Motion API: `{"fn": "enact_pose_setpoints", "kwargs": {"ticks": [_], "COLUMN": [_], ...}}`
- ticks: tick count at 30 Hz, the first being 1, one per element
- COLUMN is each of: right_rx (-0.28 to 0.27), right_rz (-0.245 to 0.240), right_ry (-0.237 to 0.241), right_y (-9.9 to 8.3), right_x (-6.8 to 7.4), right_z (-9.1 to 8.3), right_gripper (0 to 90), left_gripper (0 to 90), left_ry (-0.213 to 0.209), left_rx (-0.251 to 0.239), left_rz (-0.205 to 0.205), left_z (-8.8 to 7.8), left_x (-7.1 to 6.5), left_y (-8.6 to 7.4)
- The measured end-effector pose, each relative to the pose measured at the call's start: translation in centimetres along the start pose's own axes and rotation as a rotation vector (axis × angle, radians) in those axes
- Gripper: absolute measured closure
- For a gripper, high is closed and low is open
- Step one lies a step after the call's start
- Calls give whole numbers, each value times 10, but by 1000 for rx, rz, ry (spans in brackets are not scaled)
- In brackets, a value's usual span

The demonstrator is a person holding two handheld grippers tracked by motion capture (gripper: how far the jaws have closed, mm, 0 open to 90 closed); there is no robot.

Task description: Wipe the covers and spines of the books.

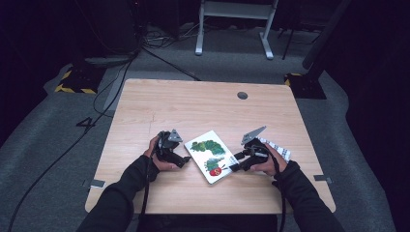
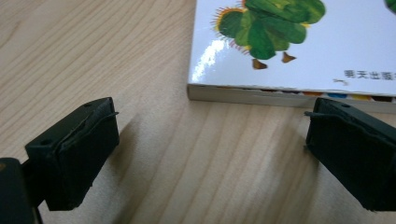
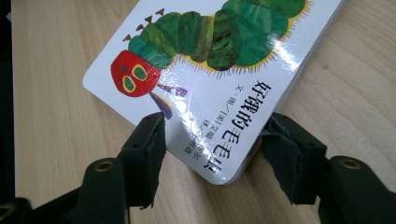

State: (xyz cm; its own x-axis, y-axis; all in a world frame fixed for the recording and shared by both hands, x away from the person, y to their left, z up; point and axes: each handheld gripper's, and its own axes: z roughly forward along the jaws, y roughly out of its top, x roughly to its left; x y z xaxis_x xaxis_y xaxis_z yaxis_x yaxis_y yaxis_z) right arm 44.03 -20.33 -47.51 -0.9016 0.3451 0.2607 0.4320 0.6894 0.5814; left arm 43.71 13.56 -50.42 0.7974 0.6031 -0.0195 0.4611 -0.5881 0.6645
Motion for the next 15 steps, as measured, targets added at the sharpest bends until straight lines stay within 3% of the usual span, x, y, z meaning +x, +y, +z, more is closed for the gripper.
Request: {"fn": "enact_pose_setpoints", "kwargs": {"ticks": [7, 13, 15], "right_rx": [8, -32, -44], "right_rz": [-39, -26, -9], "right_ry": [8, 30, 38], "right_y": [0, -1, -3], "right_x": [11, 11, 11], "right_z": [-1, -7, -6], "right_gripper": [424, 426, 429], "left_gripper": [20, 5, 17], "left_ry": [7, 11, -7], "left_rx": [1, 3, -2], "left_rz": [-7, -14, -14], "left_z": [2, 5, 4], "left_x": [1, 4, 7], "left_y": [2, 6, 6]}}
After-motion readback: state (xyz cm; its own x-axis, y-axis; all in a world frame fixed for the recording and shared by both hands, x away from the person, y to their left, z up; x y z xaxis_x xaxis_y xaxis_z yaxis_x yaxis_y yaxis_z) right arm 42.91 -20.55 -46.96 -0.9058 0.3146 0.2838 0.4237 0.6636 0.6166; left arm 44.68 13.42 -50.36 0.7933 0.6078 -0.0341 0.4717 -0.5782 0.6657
